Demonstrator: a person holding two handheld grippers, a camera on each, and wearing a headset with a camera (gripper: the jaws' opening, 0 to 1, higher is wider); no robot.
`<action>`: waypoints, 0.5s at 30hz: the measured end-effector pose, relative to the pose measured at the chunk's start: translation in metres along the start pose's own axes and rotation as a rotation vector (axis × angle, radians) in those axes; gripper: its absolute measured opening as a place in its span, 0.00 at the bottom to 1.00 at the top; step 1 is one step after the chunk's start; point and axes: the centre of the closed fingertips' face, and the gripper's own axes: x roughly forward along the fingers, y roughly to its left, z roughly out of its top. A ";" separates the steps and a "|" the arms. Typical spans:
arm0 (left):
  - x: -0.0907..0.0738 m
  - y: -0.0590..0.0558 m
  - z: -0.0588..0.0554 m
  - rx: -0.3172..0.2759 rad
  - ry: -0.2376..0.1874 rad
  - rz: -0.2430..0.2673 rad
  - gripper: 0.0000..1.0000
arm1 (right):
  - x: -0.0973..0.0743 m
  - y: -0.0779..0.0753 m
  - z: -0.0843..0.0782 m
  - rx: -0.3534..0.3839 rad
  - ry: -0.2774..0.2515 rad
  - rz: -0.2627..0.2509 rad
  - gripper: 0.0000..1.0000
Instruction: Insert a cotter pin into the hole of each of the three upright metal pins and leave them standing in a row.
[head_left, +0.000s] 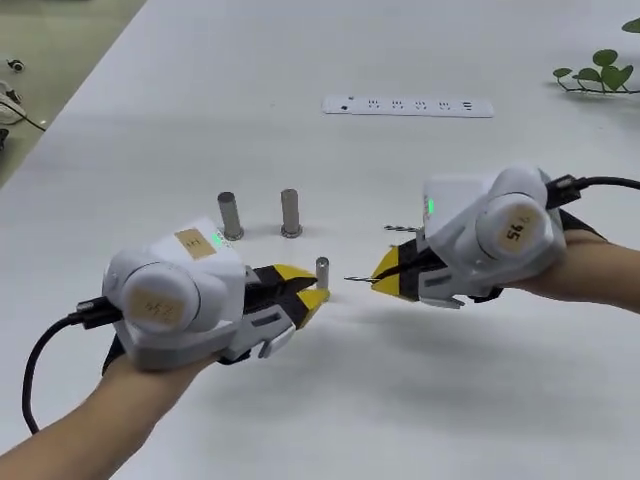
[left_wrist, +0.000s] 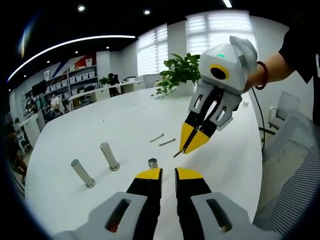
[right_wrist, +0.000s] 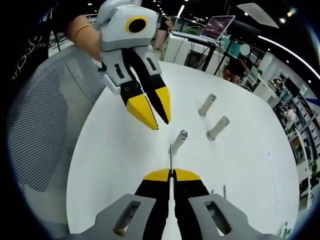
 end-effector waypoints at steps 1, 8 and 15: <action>0.001 0.002 -0.001 -0.002 0.001 0.009 0.08 | 0.000 -0.001 0.000 0.002 0.000 -0.004 0.00; 0.006 0.013 -0.010 -0.017 0.028 0.055 0.10 | 0.005 -0.010 -0.001 0.018 -0.002 -0.023 0.00; 0.015 0.020 -0.016 -0.032 0.046 0.089 0.13 | 0.011 -0.014 0.001 0.029 -0.007 -0.027 0.00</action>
